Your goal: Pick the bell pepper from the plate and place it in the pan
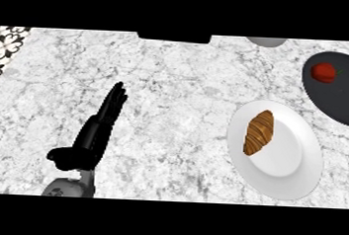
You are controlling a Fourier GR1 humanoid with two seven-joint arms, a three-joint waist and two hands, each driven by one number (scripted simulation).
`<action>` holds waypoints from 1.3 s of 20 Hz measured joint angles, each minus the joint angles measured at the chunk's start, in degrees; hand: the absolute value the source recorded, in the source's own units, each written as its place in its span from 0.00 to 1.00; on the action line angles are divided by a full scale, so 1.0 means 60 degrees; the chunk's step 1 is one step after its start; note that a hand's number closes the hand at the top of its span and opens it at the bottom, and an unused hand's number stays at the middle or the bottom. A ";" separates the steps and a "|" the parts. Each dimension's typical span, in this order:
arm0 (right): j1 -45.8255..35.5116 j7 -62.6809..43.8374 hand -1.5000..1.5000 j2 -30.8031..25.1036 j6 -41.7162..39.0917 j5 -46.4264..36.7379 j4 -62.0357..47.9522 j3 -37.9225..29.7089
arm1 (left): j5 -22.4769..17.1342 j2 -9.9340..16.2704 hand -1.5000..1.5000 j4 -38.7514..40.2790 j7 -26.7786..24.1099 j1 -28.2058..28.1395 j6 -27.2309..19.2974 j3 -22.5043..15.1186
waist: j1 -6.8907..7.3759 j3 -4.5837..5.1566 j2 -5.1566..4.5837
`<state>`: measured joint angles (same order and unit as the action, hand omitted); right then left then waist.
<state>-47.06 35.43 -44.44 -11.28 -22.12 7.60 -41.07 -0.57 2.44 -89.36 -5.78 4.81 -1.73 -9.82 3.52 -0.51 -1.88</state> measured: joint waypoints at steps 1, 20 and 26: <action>0.0118 0.0117 0.00 -0.0081 -0.0409 0.0088 -0.0052 -0.0068 | 0.0040 -0.0031 0.50 0.0047 -0.0046 -0.0037 -0.0036 -0.0022 | -0.0028 -0.0001 0.0005; 0.2359 0.1421 0.00 -0.0688 -0.2549 0.0200 0.0649 0.0274 | 0.0031 0.0050 0.50 0.0101 -0.0270 -0.0314 0.0030 0.0125 | -0.0229 0.0003 0.0123; 0.2661 0.1648 0.00 -0.0642 -0.2377 0.0180 0.0781 0.0471 | 0.0035 0.0059 0.50 0.0053 -0.0113 -0.0188 0.0016 0.0175 | -0.0233 0.0002 0.0136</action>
<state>-31.10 45.32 -48.29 -25.55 -21.04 12.28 -38.24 -0.37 2.80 -89.04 -6.46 3.68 -1.64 -8.77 2.12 -0.50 -1.06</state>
